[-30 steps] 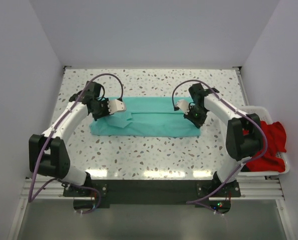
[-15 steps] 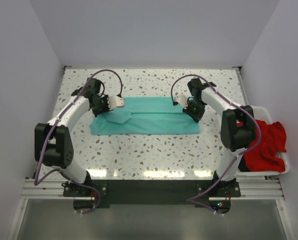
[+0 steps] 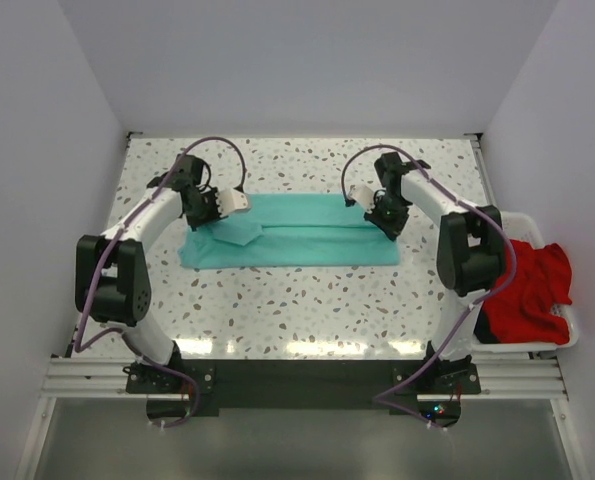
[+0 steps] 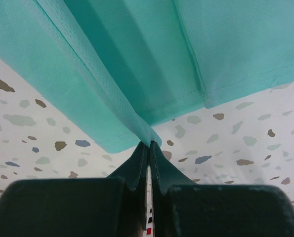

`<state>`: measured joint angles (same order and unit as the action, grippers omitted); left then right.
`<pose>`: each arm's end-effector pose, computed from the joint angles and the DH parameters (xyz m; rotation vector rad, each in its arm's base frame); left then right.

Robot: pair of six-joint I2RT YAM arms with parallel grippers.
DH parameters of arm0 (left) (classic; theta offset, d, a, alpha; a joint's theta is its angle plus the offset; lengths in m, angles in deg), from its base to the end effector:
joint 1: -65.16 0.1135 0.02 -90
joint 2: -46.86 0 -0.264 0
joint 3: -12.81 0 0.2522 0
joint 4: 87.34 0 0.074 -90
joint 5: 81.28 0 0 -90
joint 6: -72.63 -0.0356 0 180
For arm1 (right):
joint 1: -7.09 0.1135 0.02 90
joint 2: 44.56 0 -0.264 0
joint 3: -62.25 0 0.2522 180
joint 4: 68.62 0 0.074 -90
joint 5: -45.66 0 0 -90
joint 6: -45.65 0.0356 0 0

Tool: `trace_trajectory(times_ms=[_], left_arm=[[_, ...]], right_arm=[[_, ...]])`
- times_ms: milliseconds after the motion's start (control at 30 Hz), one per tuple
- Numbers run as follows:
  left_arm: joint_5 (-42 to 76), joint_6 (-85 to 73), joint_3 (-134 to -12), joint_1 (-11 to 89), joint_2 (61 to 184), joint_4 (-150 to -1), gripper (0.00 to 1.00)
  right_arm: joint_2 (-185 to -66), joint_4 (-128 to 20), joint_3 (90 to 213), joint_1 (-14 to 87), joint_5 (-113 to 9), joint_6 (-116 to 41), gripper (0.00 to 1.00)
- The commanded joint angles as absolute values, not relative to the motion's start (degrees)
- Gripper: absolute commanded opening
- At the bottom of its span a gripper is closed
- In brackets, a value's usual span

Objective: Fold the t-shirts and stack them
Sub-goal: Fold the tshirt

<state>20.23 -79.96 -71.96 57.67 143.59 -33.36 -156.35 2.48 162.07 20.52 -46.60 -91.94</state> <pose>0.3382 -0.0516 0.2240 1.5848 2.1598 0.0247 0.3673 0.0891 0.1976 -1.5335 2.5952 0.0032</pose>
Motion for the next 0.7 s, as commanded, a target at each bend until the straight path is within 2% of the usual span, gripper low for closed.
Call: trace_trajectory(times_ms=[0, 533, 567, 600, 633, 667], left_arm=[[19.8, -80.6, -74.5, 58.6, 144.6, -35.4, 0.00], [19.1, -78.4, -74.6, 59.4, 148.6, -38.3, 0.00], [19.0, -77.8, -74.7, 59.4, 149.1, -38.6, 0.02], [18.9, -76.2, -74.8, 59.5, 149.2, -39.6, 0.06], [18.7, -75.2, -75.0, 59.8, 149.4, -40.1, 0.10], [18.6, -74.0, -75.3, 60.0, 149.4, -41.3, 0.16]], right_arm=[[-157.4, 3.2, 165.0, 20.1, -45.4, -92.8, 0.00], [-161.2, 1.6, 168.4, 19.9, -44.4, -90.1, 0.00], [-161.7, 1.7, 168.6, 20.0, -44.4, -89.7, 0.01], [-161.9, 1.7, 168.8, 20.0, -44.3, -88.8, 0.07], [-162.1, 1.9, 169.2, 19.9, -43.6, -88.6, 0.19], [-162.0, 1.9, 169.3, 19.8, -43.5, -88.2, 0.25]])
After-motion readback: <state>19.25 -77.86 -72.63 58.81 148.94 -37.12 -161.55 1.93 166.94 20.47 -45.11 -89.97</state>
